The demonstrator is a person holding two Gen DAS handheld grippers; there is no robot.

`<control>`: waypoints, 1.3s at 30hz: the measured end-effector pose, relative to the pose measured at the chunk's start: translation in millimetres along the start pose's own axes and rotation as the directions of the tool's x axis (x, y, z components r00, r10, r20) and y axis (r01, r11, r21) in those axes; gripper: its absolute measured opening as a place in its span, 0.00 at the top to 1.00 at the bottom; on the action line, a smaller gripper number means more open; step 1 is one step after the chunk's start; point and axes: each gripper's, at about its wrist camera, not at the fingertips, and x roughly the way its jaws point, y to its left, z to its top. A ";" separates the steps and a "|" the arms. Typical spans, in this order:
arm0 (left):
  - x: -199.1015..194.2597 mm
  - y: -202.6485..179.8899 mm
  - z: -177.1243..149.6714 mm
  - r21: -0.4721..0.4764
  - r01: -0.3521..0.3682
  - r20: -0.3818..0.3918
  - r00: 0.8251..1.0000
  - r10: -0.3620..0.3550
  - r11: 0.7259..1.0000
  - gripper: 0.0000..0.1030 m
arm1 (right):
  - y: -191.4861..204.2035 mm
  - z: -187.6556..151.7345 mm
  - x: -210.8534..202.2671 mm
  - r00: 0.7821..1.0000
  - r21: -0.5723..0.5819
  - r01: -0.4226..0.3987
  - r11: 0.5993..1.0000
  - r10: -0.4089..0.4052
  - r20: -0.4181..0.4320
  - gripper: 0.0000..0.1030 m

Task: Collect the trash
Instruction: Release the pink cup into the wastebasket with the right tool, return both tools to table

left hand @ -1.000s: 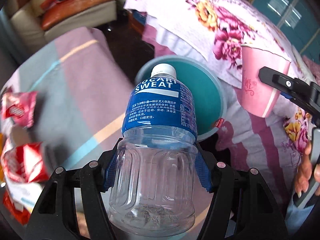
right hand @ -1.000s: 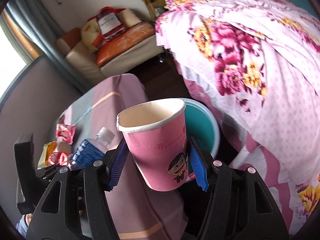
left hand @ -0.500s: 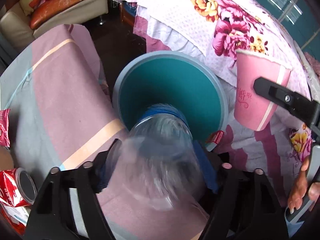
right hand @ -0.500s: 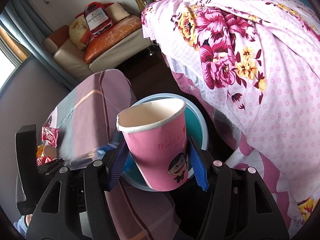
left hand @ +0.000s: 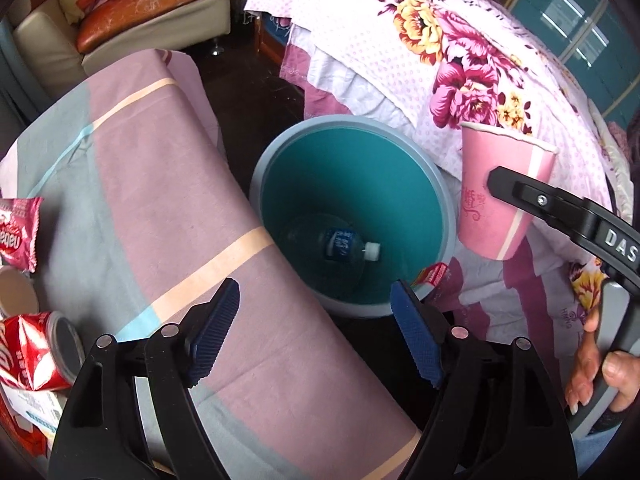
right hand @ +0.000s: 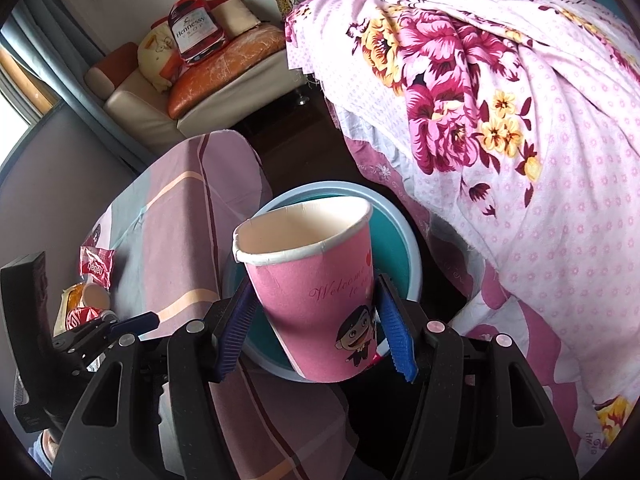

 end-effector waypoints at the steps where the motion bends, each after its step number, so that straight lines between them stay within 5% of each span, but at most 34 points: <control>1: -2.5 1.9 -1.5 -0.002 0.000 0.003 1.000 0.000 1.000 0.23 | 0.0 0.0 0.0 1.000 0.000 0.000 1.000 0.000 0.000 0.44; 11: -23.0 38.2 -19.7 -0.070 0.002 0.025 1.000 0.000 0.998 0.23 | 24.0 0.1 11.7 0.999 -0.042 0.004 0.999 -0.006 -0.040 0.40; 14: -28.3 51.7 -27.7 -0.100 0.002 0.028 1.000 0.001 0.995 0.23 | 31.0 -0.2 15.3 0.998 -0.043 0.002 0.999 -0.005 -0.061 0.29; 29: -72.0 98.8 -83.5 -0.193 -0.010 0.074 0.997 0.024 0.981 0.23 | 92.4 -23.8 1.4 0.997 -0.140 -0.011 0.990 0.001 -0.073 0.28; 39: -121.6 140.1 -145.6 -0.281 -0.059 0.136 0.986 0.100 0.958 0.23 | 155.6 -65.2 -7.3 0.991 -0.249 -0.065 0.966 0.032 -0.133 0.29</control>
